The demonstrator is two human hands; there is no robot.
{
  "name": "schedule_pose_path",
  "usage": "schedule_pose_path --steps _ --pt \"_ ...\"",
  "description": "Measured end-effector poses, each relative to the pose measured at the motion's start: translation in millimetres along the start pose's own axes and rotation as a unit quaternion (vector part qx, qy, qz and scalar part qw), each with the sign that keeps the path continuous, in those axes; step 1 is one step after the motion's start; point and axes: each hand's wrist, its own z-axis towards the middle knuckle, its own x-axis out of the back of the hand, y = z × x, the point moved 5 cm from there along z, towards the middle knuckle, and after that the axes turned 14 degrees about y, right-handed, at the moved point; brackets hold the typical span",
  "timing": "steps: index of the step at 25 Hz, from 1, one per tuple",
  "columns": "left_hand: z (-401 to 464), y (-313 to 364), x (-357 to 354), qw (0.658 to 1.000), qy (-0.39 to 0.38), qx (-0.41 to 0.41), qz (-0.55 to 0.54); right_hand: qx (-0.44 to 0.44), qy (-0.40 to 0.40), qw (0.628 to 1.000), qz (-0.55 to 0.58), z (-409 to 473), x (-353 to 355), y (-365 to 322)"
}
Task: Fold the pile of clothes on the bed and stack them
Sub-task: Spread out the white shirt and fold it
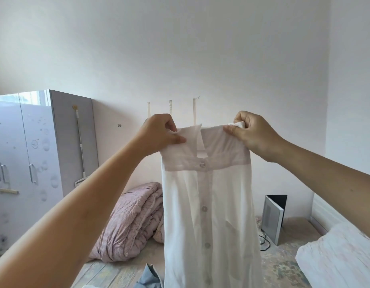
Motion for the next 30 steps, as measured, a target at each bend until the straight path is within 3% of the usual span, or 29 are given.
schedule_pose_path --steps 3,8,13,17,22,27,30 --pt "5.1 1.4 -0.2 0.997 -0.06 0.034 -0.035 0.033 0.007 0.999 -0.02 6.1 1.8 -4.1" --pt "0.6 16.8 -9.8 0.984 -0.147 -0.009 0.099 0.033 0.014 0.998 -0.045 3.5 2.8 -2.1" --pt "-5.3 30.0 -16.9 0.99 -0.124 -0.009 0.062 0.012 0.026 0.998 -0.052 6.0 15.1 -2.0" --pt "-7.8 48.3 -22.6 0.994 -0.102 -0.037 0.035 0.004 -0.021 0.99 -0.137 7.9 14.7 4.2" --pt "-6.2 64.0 -16.8 0.995 -0.08 -0.046 0.028 -0.02 -0.085 0.995 -0.04 0.9 29.3 -8.6" --pt "-10.3 84.2 -9.4 0.996 -0.064 -0.064 0.01 0.072 -0.107 0.979 -0.156 2.4 44.9 -32.5" --pt "-17.2 96.5 -6.3 0.995 -0.064 -0.076 0.012 0.1 -0.173 0.957 -0.212 -2.3 46.2 -47.1"
